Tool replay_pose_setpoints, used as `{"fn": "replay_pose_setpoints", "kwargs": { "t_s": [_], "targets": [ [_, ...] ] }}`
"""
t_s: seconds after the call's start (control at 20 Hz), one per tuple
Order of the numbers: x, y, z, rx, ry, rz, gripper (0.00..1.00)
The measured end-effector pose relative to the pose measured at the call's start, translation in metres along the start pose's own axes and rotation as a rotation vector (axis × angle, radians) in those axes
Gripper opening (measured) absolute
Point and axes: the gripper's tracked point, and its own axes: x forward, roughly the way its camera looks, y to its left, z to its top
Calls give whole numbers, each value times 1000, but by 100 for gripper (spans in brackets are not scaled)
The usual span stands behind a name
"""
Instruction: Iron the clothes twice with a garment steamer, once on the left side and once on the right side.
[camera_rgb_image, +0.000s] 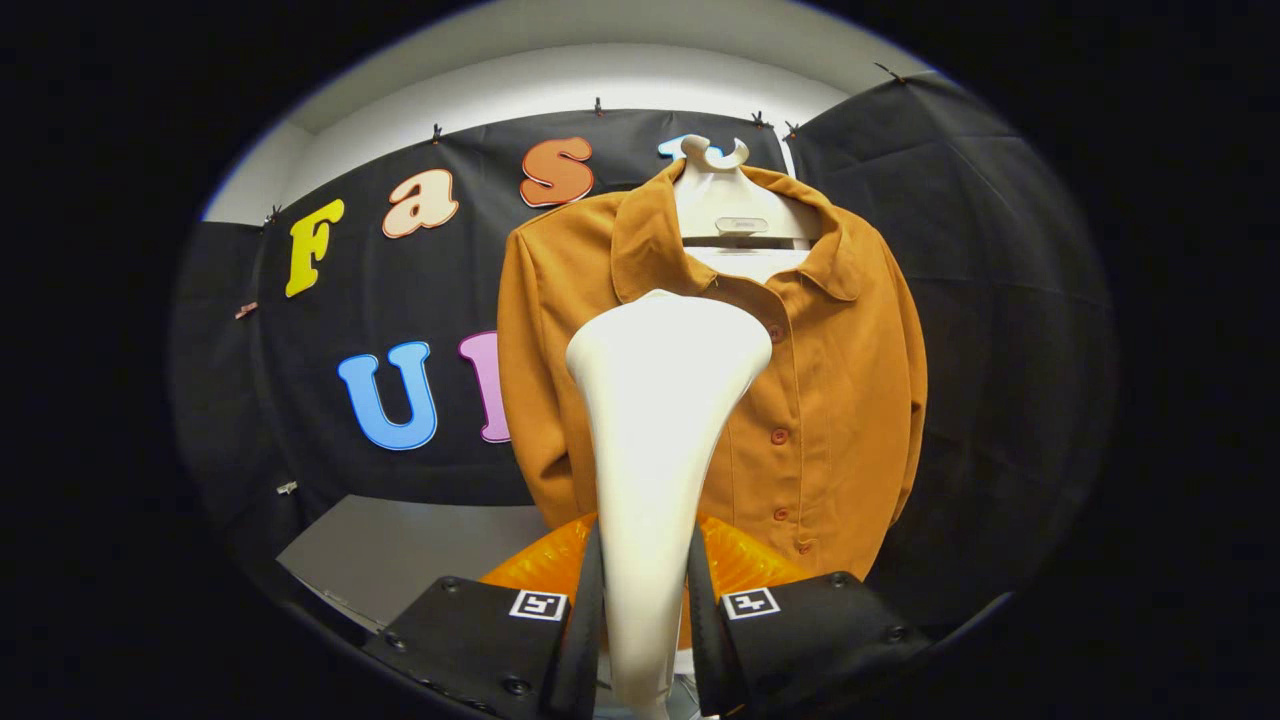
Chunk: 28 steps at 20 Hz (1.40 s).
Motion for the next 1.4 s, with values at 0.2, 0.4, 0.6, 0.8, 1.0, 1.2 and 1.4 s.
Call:
{"fn": "replay_pose_setpoints", "kwargs": {
  "t_s": [0.2,0.4,0.6,0.8,1.0,1.2,1.4],
  "targets": [
    [15,-7,-8,12,19,22,42],
    [30,-12,-16,23,44,36,42],
    [42,-17,-31,29,82,48,42],
    [48,-22,-61,38,144,52,42],
    [53,-25,-88,48,197,54,42],
    [56,-33,-110,55,250,53,42],
    [54,-37,-144,63,308,46,42]
  ]
}}
